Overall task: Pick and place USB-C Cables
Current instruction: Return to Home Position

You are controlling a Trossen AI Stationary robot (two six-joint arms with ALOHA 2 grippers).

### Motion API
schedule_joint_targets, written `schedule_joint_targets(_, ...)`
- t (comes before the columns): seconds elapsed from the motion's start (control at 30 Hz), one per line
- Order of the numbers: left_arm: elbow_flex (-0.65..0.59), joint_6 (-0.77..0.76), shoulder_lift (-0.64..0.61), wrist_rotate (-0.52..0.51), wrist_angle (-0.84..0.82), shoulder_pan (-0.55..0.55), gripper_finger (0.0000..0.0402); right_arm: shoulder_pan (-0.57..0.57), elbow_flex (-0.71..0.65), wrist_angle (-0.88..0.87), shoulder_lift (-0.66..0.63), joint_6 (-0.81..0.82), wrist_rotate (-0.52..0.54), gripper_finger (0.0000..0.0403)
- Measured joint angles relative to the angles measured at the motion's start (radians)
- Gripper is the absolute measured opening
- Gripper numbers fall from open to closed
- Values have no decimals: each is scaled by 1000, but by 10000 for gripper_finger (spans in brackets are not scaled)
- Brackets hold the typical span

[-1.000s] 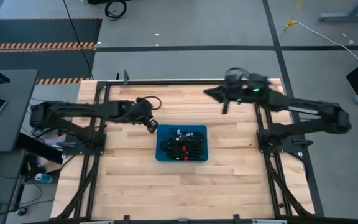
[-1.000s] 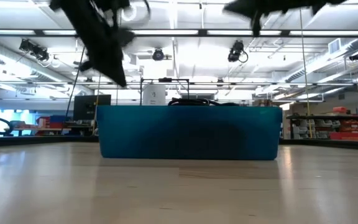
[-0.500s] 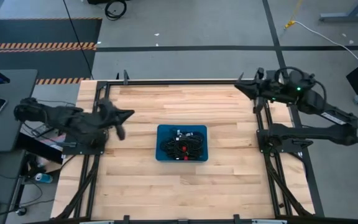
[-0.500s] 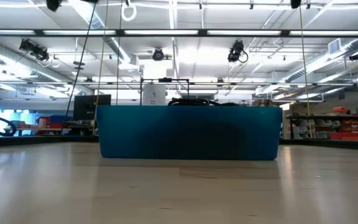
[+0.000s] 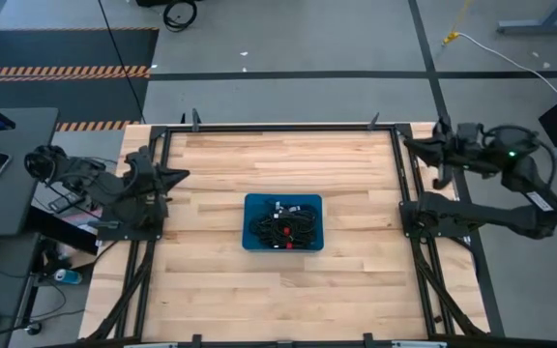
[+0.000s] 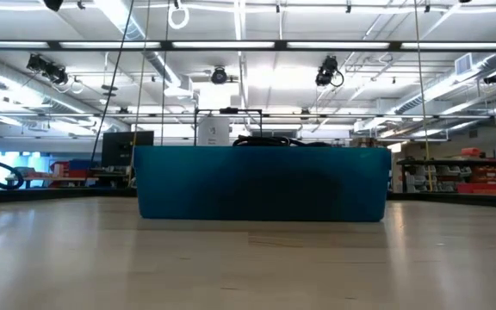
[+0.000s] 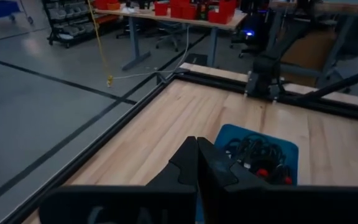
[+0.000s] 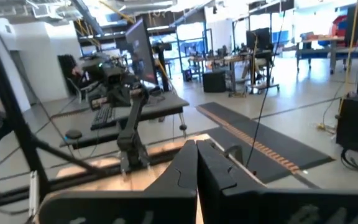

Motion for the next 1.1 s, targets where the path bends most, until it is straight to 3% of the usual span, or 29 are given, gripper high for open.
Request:
schedule_joint_targets(0.1,0,0,-15,10,-8,0,2,0,0,-55,-57,2,-44,0)
schedule_joint_targets(0.3,0,0,-33,142,3,0,2,0,0,-69,-159,36,-223,0)
schedule_joint_targets(0.4,-31,13,-37,201,86,1,2,0,0,-74,-202,65,-256,0)
schedule_joint_targets(0.53,-211,18,-68,290,309,3,2,0,-1,-115,-239,106,-253,0)
schedule_joint_targets(0.67,-459,-101,-107,308,563,9,2,-1,-3,-115,-243,140,-252,0)
schedule_joint_targets(0.8,-636,-124,-142,311,831,9,2,-1,-11,-113,-244,178,-252,0)
schedule_joint_targets(1.0,-768,-110,-203,311,953,59,1,-1,-54,-114,-244,180,-236,0)
schedule_joint_targets(1.1,-784,-90,-229,320,949,111,1,-1,-64,-110,-244,220,-134,2)
